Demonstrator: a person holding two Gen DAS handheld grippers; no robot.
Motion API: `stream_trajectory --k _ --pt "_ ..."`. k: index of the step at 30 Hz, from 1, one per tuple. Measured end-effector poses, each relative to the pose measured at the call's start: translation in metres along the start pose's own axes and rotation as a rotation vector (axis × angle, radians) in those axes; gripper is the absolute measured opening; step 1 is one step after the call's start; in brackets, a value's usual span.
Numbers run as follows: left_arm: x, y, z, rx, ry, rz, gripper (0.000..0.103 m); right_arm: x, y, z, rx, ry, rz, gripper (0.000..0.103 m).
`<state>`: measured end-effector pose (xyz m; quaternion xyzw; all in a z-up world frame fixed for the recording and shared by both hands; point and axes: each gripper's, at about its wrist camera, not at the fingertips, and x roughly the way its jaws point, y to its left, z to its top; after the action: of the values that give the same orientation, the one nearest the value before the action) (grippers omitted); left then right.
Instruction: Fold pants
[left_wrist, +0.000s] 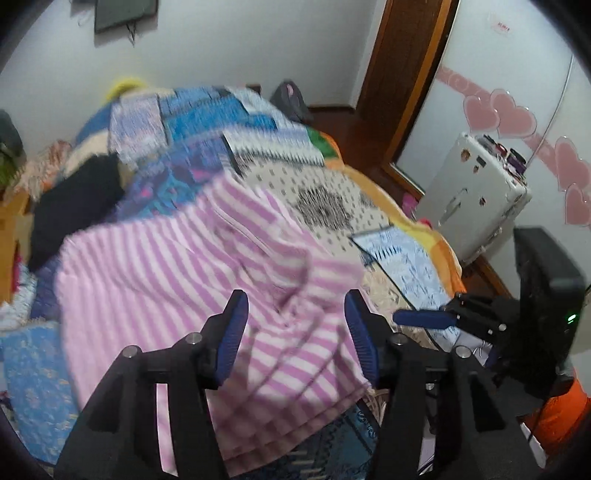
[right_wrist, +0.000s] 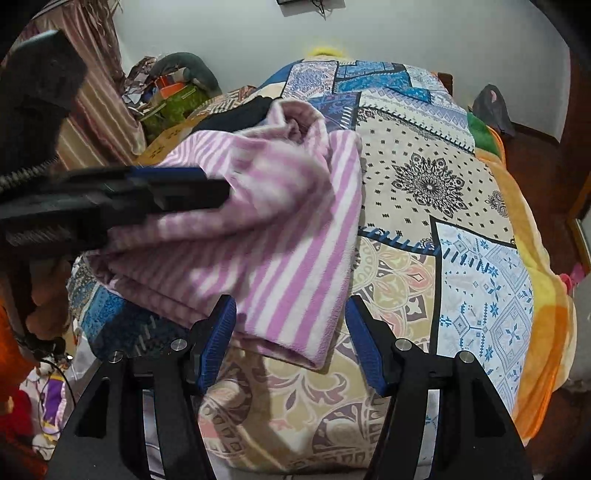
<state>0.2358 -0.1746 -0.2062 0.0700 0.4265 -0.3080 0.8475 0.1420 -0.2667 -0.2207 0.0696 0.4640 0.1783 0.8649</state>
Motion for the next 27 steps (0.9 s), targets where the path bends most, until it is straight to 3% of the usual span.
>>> stream_trajectory --k 4,8,17,21,27 --pt "-0.022 0.025 0.020 -0.027 -0.061 0.065 0.055 -0.002 0.007 0.000 -0.015 -0.005 0.010 0.058" --pt "-0.010 0.076 0.044 -0.075 -0.069 0.181 0.064 0.004 0.013 0.000 -0.015 0.003 0.024 0.058" --pt "0.092 0.188 0.061 -0.159 0.119 0.370 0.064 0.019 0.017 -0.002 -0.043 -0.001 -0.001 0.061" --pt "0.125 0.215 0.045 -0.171 0.209 0.365 0.064 0.026 0.011 0.004 -0.069 -0.006 -0.016 0.058" --pt "0.111 0.215 0.024 -0.106 0.207 0.340 0.063 0.043 -0.014 0.032 -0.086 0.023 -0.046 0.056"
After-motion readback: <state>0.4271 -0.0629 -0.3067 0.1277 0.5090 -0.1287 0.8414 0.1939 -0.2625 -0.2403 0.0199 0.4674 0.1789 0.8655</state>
